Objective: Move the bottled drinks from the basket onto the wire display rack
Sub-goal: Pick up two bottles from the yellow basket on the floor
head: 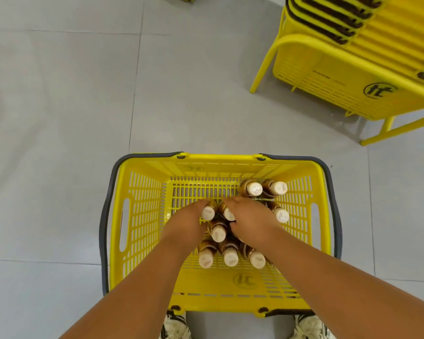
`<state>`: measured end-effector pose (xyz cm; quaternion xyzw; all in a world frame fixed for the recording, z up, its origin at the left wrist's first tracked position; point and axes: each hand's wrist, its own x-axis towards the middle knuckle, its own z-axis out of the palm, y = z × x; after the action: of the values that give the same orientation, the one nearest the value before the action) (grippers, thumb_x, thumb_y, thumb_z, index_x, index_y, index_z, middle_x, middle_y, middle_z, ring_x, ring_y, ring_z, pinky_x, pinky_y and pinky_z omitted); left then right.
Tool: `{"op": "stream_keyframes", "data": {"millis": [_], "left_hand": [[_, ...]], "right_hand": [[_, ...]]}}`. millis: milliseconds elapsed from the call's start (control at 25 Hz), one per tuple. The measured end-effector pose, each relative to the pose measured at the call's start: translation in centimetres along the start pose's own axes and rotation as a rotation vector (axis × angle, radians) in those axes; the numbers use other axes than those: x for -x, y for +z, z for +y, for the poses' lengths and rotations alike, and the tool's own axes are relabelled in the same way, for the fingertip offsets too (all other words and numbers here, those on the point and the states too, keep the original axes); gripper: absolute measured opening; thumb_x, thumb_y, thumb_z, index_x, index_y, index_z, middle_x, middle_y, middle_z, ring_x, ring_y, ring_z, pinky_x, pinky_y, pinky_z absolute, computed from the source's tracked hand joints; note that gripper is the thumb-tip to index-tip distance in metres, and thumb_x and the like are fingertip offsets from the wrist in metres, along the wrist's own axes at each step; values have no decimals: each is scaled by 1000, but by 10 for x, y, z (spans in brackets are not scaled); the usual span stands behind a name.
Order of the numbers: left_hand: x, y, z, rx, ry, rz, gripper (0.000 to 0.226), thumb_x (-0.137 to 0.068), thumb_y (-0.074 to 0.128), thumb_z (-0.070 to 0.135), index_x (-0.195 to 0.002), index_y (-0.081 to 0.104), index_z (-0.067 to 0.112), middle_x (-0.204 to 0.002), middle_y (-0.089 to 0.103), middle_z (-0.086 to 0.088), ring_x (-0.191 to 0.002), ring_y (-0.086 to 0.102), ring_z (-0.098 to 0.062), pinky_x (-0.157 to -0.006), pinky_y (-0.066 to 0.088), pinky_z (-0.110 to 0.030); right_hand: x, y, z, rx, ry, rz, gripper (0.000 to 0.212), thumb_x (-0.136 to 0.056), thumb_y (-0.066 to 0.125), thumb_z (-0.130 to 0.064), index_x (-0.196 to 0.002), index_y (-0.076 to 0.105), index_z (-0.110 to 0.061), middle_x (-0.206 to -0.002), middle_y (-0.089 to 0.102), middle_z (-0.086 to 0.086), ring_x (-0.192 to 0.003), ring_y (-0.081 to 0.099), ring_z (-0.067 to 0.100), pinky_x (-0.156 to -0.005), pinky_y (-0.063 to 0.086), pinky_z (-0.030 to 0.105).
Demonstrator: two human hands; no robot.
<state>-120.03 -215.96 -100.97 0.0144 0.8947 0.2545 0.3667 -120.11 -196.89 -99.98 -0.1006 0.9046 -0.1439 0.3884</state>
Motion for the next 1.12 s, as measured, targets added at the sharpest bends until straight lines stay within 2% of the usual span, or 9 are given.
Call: {"op": "stream_keyframes", "data": {"millis": [200,280,440,600,680,760,880,1000,1120], "left_hand": [[-14,7,4,51,5,18,30,-92,68,19,-120,63,28,-109,71,3,-99,66,-24,-79,55,-40],[-18,7,2,79,18,33,26,-91,67,19,-116,66,28,-104,72,3,-94,67,-23,-77,56,-42],[-4,-3,5,139,48,142,28,-91,71,21,-118,68,30,-108,74,5,-97,67,-21,-79,55,-39],[43,-27,34,198,63,270,24,-92,71,34,-115,66,36,-104,73,11,-94,66,-17,-70,50,-34],[74,-51,59,204,37,352,26,-91,72,42,-116,65,38,-99,72,12,-87,65,-17,-64,46,-32],[111,-85,89,293,25,424,26,-89,75,43,-112,64,39,-96,72,15,-87,66,-10,-68,51,-32],[174,-139,135,461,21,496,25,-86,79,41,-106,65,45,-95,69,29,-93,61,13,-79,48,-13],[237,-197,183,550,48,546,27,-85,80,39,-108,67,47,-105,70,28,-102,64,5,-87,52,-22],[292,-262,238,651,111,557,35,-86,81,30,-119,69,38,-115,71,24,-113,65,-1,-100,53,-33]], "right_hand": [[-15,5,4,34,27,24,32,-96,56,-13,-127,56,-19,-126,59,4,-108,62,29,-70,48,37],[-17,8,10,6,1,65,27,-95,57,-17,-122,58,-20,-119,62,3,-103,63,28,-66,43,34],[1,2,14,-193,1,190,24,-92,61,-27,-116,63,-24,-111,65,-1,-96,65,24,-70,53,38],[50,-24,-6,-402,-18,315,22,-92,64,-26,-115,65,-25,-108,68,-4,-93,63,18,-68,41,28],[84,-49,-19,-490,-14,353,27,-91,68,-25,-118,66,-26,-109,68,-6,-96,63,14,-72,43,26],[124,-85,-36,-552,2,403,35,-88,72,-25,-123,66,-26,-115,69,-7,-102,63,10,-79,47,23],[193,-143,-60,-679,12,512,36,-86,76,-25,-121,68,-31,-120,70,-14,-109,63,1,-89,48,15],[265,-213,-89,-780,7,589,34,-85,78,-24,-115,71,-37,-114,71,-25,-108,64,-6,-89,48,10],[332,-288,-124,-811,-26,661,34,-81,75,-39,-114,71,-34,-111,72,-21,-109,66,0,-91,53,20]]}}
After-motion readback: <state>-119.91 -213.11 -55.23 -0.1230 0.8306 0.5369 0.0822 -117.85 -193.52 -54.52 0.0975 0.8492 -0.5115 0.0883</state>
